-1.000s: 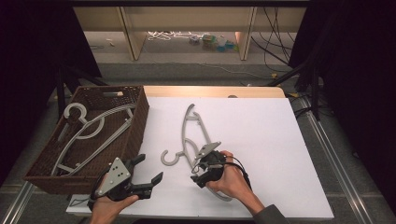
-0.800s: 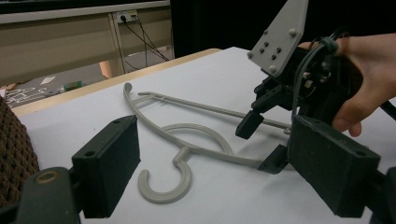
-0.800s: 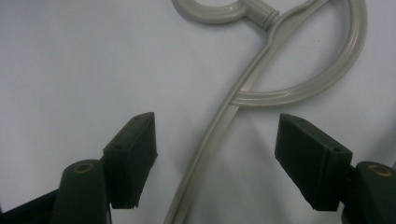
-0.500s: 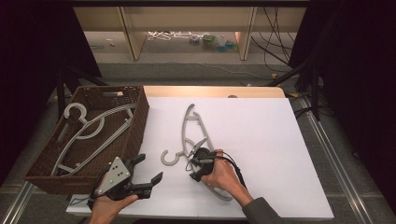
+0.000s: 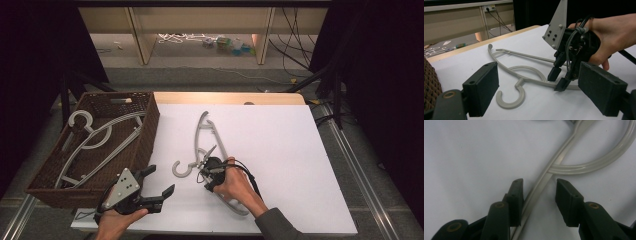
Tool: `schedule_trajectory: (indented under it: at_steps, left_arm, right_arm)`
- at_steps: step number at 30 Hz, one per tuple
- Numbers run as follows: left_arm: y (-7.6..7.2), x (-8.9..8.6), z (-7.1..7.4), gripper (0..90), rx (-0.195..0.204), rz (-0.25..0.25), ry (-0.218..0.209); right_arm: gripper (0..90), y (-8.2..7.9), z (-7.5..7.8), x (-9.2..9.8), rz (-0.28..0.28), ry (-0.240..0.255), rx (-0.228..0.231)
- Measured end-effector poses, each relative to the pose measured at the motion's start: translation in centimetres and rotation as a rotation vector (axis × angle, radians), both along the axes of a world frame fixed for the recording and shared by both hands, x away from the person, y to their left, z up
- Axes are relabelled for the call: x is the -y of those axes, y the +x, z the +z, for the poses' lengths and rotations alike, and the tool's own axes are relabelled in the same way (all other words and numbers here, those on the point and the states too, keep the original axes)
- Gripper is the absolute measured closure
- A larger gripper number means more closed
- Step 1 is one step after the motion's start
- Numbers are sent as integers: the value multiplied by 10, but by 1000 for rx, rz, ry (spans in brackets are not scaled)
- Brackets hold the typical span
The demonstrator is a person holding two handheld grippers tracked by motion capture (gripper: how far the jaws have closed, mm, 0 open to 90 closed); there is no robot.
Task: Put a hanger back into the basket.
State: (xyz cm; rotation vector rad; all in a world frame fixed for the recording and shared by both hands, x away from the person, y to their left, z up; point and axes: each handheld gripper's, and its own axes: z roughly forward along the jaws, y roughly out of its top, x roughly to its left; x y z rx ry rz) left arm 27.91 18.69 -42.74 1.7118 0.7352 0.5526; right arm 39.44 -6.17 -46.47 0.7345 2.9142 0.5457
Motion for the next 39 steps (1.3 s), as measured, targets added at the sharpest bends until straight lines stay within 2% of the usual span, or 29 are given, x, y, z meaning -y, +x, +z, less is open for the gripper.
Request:
schedule_trajectory:
  at_steps: [4,7,15,17,21,22,23,24,26,29,30,31,32,33,36,39]
  left_arm:
    - [0,0,0,168,4,2,-4]
    - [0,-1,0,168,1,4,-7]
    - [1,-1,0,171,1,9,-3]
    - [1,-2,0,171,-1,9,0]
    - [1,-1,0,172,-2,10,0]
    - [1,0,-1,172,-5,10,-3]
    - [2,0,-1,173,9,-2,-1]
    - [2,0,-1,173,8,1,7]
    - [1,0,-1,175,6,5,23]
    - [2,1,-2,182,9,8,30]
    - [3,2,-1,184,21,6,51]
    - [4,3,-2,187,26,3,49]
    - [4,4,-1,189,28,-4,71]
    - [5,6,-1,194,28,-11,69]
    - [9,13,-1,212,47,-31,139]
    - [15,18,-1,228,42,-40,159]
  right_arm:
    - [621,0,0,-2,-2,-16,-2]
    - [674,1,1,-1,-3,-12,-7]
    - [785,3,2,1,-55,-9,-11]
    - [822,5,2,3,-53,-5,-10]
    - [824,4,2,4,4,-20,8]
    - [824,4,3,4,26,-33,11]
    - [824,4,5,5,56,-55,29]
    - [825,4,7,7,75,-74,26]
    - [825,2,11,13,94,-66,33]
    - [825,-3,17,29,128,-51,17]
    - [825,-4,18,33,137,-47,22]
    - [825,-6,21,38,149,-41,18]
    - [825,-7,23,40,158,-37,20]
    - [825,-9,26,44,170,-31,24]
    - [825,-16,33,52,194,-2,31]
    - [825,-25,42,61,211,-3,39]
